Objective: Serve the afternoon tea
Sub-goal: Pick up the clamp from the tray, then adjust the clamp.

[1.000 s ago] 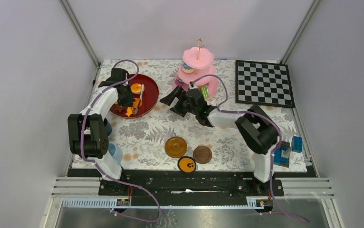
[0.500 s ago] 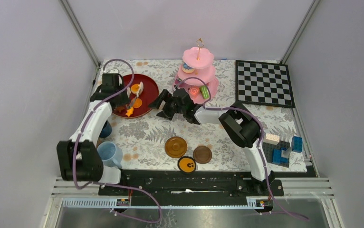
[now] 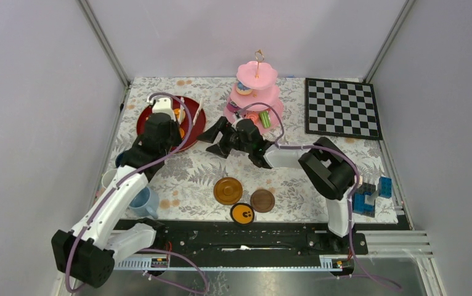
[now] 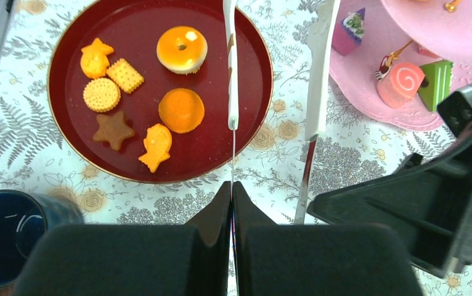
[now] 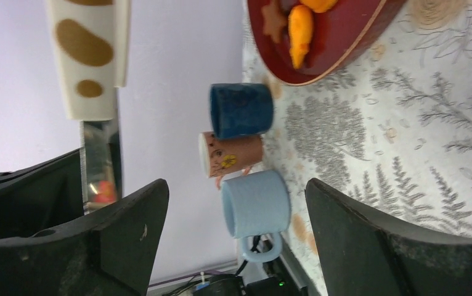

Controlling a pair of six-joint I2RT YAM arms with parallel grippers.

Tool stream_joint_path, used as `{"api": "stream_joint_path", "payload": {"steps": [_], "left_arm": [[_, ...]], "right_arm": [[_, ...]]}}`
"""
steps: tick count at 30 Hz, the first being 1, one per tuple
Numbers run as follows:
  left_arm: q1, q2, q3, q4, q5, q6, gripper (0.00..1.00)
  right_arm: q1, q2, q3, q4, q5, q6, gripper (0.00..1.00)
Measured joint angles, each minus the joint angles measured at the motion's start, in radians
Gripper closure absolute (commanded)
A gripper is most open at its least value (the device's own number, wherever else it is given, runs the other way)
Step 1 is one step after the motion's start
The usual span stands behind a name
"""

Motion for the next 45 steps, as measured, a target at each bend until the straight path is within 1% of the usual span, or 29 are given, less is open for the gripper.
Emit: {"api": "stream_joint_path", "payload": {"steps": [1,4,9,13,19,21,30,32,34,36,38,41,45], "left_arm": [[-0.019,-0.016,-0.003,0.004,-0.019,0.004,1.00],[-0.061,-0.051,-0.015,0.024,-0.063,0.022,1.00],[-0.122,-0.085,-0.053,0.055,-0.081,0.055,1.00],[-0.155,-0.117,-0.092,0.077,-0.079,0.085,1.00],[-0.205,-0.177,-0.128,0.116,-0.103,0.132,1.00],[-0.214,-0.181,-0.129,0.125,-0.113,0.144,1.00],[-0.232,-0.175,-0.129,0.135,-0.124,0.174,1.00],[-0.234,-0.171,-0.129,0.138,-0.124,0.177,1.00],[-0.235,-0.164,-0.129,0.138,-0.124,0.179,1.00],[-0.240,-0.158,-0.129,0.138,-0.113,0.179,1.00],[-0.248,-0.153,-0.129,0.139,-0.108,0.180,1.00],[-0.249,-0.151,-0.129,0.140,-0.105,0.180,1.00],[-0.249,-0.149,-0.129,0.143,-0.100,0.180,1.00]], "right_arm": [[0.000,-0.028,-0.025,0.018,0.006,0.007,0.12],[0.000,-0.092,-0.072,0.064,0.026,0.025,0.18],[0.000,-0.129,-0.104,0.156,0.052,0.065,0.20],[0.000,-0.129,-0.122,0.191,0.076,0.089,0.30],[0.003,-0.133,-0.124,0.198,0.093,0.106,0.41],[0.004,-0.134,-0.124,0.203,0.094,0.116,0.43],[0.004,-0.134,-0.123,0.213,0.096,0.166,0.44],[0.004,-0.134,-0.123,0.213,0.099,0.171,0.42],[0.004,-0.134,-0.123,0.217,0.101,0.175,0.35],[0.004,-0.134,-0.123,0.224,0.109,0.179,0.33],[0.004,-0.134,-0.126,0.232,0.122,0.180,0.34],[0.004,-0.142,-0.142,0.240,0.133,0.180,0.40],[0.003,-0.154,-0.150,0.229,0.154,0.179,0.41]]}}
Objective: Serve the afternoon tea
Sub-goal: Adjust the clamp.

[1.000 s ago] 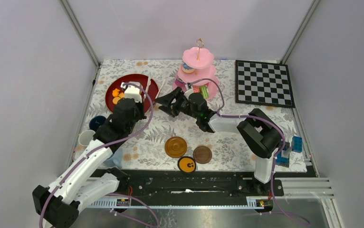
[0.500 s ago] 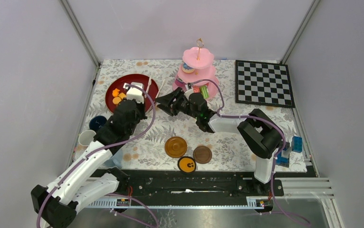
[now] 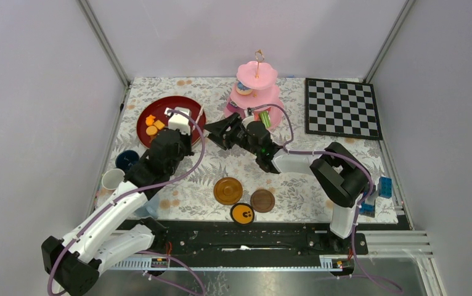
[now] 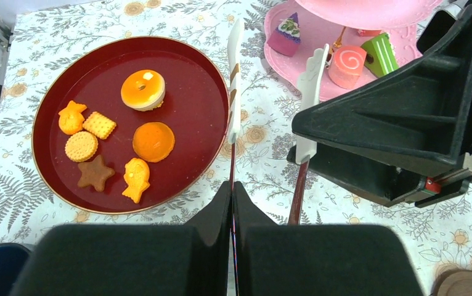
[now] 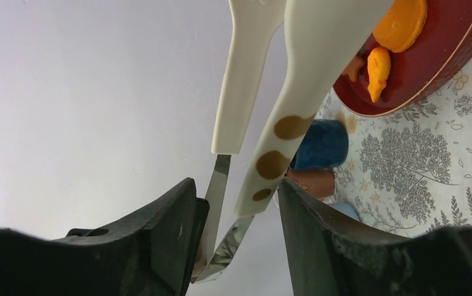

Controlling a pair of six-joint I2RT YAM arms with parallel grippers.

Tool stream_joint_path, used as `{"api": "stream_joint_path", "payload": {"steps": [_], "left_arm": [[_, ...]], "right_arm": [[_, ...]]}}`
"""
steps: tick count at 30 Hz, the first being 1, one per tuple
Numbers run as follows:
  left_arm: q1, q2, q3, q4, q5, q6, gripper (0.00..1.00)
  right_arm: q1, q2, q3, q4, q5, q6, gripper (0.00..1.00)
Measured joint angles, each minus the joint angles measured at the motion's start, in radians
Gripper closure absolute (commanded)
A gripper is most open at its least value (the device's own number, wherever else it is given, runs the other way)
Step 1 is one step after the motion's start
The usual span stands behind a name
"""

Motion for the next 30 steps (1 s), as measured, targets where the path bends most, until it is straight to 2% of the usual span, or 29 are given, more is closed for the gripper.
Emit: {"api": "stream_joint_path", "payload": {"steps": [9,11,13,16,17,20,27,30], "left_arm": [[0.000,-0.031,-0.006,0.023,0.037,-0.001,1.00],[0.000,-0.045,-0.009,0.032,0.042,-0.002,1.00],[0.000,-0.049,-0.012,0.038,0.048,-0.003,1.00],[0.000,-0.048,-0.013,0.040,0.064,-0.005,1.00],[-0.001,-0.047,-0.013,0.040,0.068,-0.006,0.97],[-0.002,-0.034,-0.013,0.039,0.068,-0.020,0.76],[-0.002,0.003,-0.008,-0.016,0.070,-0.090,0.18],[-0.002,-0.020,0.011,-0.056,0.103,-0.108,0.02]], "right_arm": [[0.000,-0.012,-0.010,-0.035,0.071,0.049,0.56],[0.000,-0.012,-0.021,-0.035,0.081,0.071,0.65],[0.000,-0.013,-0.023,-0.040,0.083,0.089,0.78],[0.000,-0.013,-0.023,-0.052,0.096,0.106,0.89],[0.000,-0.012,-0.023,-0.063,0.098,0.107,0.93],[0.000,-0.013,-0.023,-0.090,0.100,0.109,0.99],[0.000,-0.055,-0.019,-0.232,0.100,0.090,1.00],[-0.001,-0.089,-0.004,-0.320,0.098,0.070,1.00]]}}
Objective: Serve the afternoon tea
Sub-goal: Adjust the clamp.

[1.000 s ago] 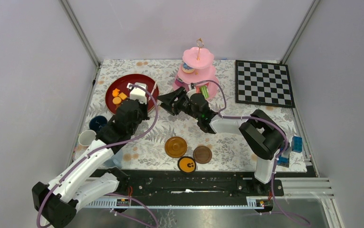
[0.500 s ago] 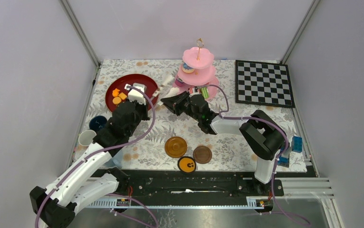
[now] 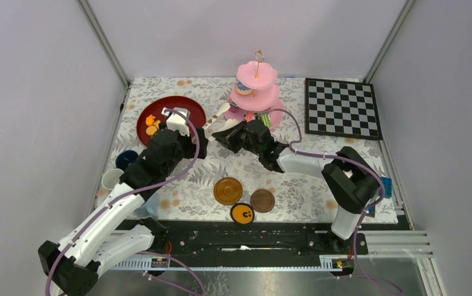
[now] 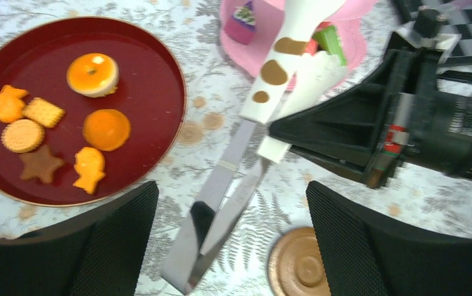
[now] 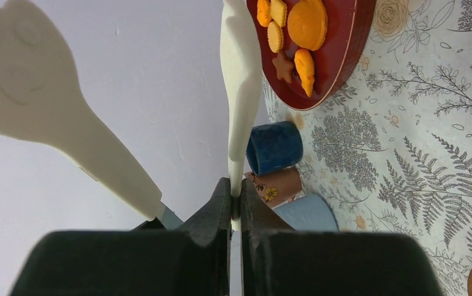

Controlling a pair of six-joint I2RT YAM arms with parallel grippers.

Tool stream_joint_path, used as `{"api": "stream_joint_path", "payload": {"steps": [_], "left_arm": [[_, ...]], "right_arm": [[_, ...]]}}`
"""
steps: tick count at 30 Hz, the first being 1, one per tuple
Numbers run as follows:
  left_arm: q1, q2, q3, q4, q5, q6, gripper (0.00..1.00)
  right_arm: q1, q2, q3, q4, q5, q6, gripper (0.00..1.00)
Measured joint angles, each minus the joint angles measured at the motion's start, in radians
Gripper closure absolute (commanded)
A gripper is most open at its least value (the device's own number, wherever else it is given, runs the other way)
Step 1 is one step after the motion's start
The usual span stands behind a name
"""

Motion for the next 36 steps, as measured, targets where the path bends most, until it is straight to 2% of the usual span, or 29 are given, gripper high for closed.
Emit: {"api": "stream_joint_path", "payload": {"steps": [8,12,16,18,20,25,31,36], "left_arm": [[0.004,0.043,0.230,-0.159,0.176,-0.056,0.01],[0.060,0.029,0.228,-0.181,0.325,-0.108,0.01],[0.208,0.000,0.170,-0.120,0.571,-0.185,0.01],[0.276,-0.017,0.113,-0.054,0.698,-0.235,0.01],[0.331,-0.032,0.022,0.080,0.852,-0.319,0.01],[0.354,-0.014,-0.202,0.533,1.145,-0.611,0.01],[0.291,-0.005,-0.265,0.842,1.230,-0.763,0.01],[0.224,0.014,-0.265,0.951,1.231,-0.787,0.01]], "right_arm": [[-0.046,-0.031,0.009,-0.025,-0.093,-0.110,1.00],[-0.110,-0.031,-0.055,0.195,-0.236,-0.194,1.00],[-0.193,-0.041,-0.171,0.467,-0.404,-0.256,1.00],[-0.229,-0.071,-0.224,0.548,-0.473,-0.288,1.00],[-0.260,-0.108,-0.247,0.599,-0.533,-0.318,1.00],[-0.301,-0.178,-0.249,0.759,-0.644,-0.343,1.00],[-0.302,-0.160,-0.249,0.901,-0.685,-0.286,1.00],[-0.302,-0.090,-0.245,0.925,-0.702,-0.229,1.00]]}}
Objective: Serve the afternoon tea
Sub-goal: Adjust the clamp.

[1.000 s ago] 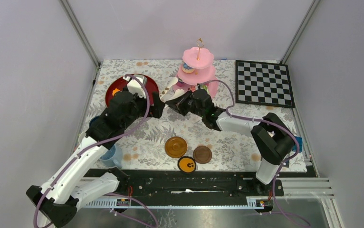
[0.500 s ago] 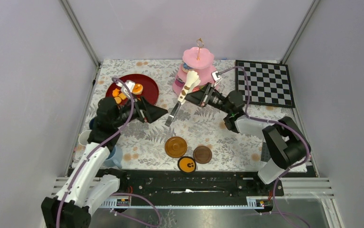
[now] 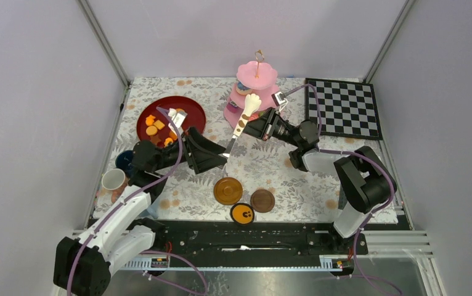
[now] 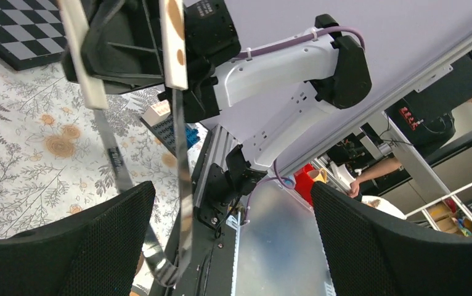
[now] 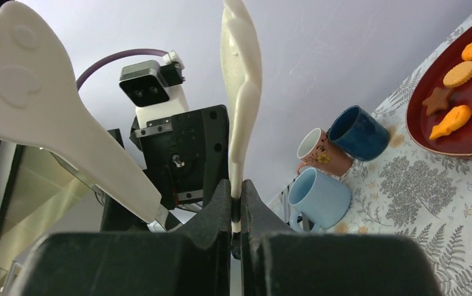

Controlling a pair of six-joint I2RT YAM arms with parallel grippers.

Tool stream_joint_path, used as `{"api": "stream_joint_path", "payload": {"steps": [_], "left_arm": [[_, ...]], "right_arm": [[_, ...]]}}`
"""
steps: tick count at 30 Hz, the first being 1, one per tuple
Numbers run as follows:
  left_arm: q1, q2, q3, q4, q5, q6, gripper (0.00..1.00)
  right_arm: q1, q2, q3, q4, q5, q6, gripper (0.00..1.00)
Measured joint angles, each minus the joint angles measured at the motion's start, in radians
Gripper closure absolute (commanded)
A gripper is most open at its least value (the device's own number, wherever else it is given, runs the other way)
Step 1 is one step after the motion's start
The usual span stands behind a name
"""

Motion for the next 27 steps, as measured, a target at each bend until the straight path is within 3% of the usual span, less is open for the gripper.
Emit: {"api": "stream_joint_path", "payload": {"steps": [12,22,27], "left_arm": [[-0.008,-0.005,0.015,-0.130,-0.144,0.066,0.01],[-0.074,0.078,0.030,-0.108,-0.139,0.042,0.01],[-0.081,0.084,0.030,-0.072,-0.140,0.017,0.09]], "right_arm": [[0.002,0.005,0.001,0.008,-0.017,0.018,1.00],[0.017,0.005,0.032,0.008,-0.027,0.023,1.00],[0.035,0.005,0.039,0.008,-0.026,0.022,1.00]]}}
